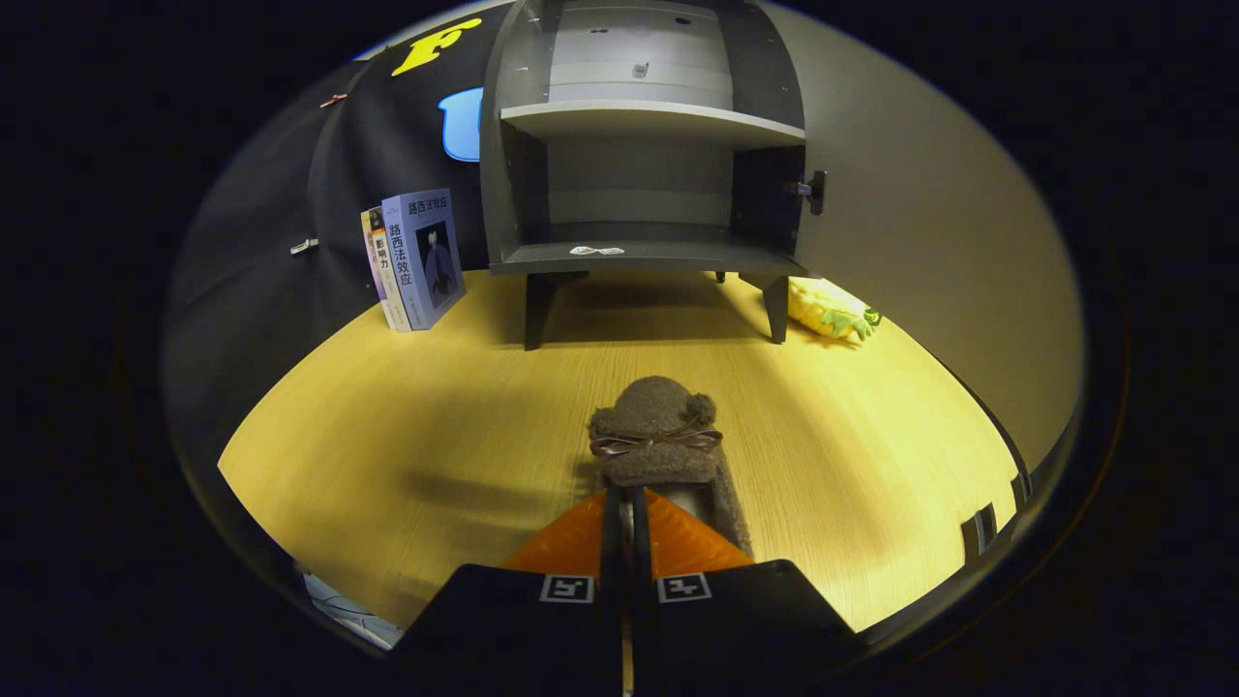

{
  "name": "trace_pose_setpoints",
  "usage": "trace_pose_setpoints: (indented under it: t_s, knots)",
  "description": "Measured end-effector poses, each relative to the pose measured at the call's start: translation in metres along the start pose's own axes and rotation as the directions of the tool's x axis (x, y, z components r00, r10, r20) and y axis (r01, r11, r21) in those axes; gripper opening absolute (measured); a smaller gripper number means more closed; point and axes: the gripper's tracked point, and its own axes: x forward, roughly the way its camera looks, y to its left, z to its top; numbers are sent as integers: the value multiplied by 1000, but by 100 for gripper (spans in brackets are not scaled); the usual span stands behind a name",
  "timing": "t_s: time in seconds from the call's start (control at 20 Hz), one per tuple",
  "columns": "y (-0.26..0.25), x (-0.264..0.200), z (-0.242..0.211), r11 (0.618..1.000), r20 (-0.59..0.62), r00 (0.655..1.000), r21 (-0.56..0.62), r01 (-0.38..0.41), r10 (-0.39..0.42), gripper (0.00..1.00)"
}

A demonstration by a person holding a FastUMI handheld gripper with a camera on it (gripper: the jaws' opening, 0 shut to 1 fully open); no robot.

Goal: Open the shoe cabinet door, grab the shoes and put them into the shoe cabinet, then close the shoe cabinet door.

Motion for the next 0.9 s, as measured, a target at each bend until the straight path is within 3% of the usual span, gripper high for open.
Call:
trace_pose_setpoints:
  t_s: [0.35,0.45,0.9]
  knots:
    - [12,3,4,999,-57,998,31,-8,10,9]
    - [12,6,-1,1000,-83,997,15,3,-1,15]
    - [5,52,-11,998,-110,992,13,59,-57,18]
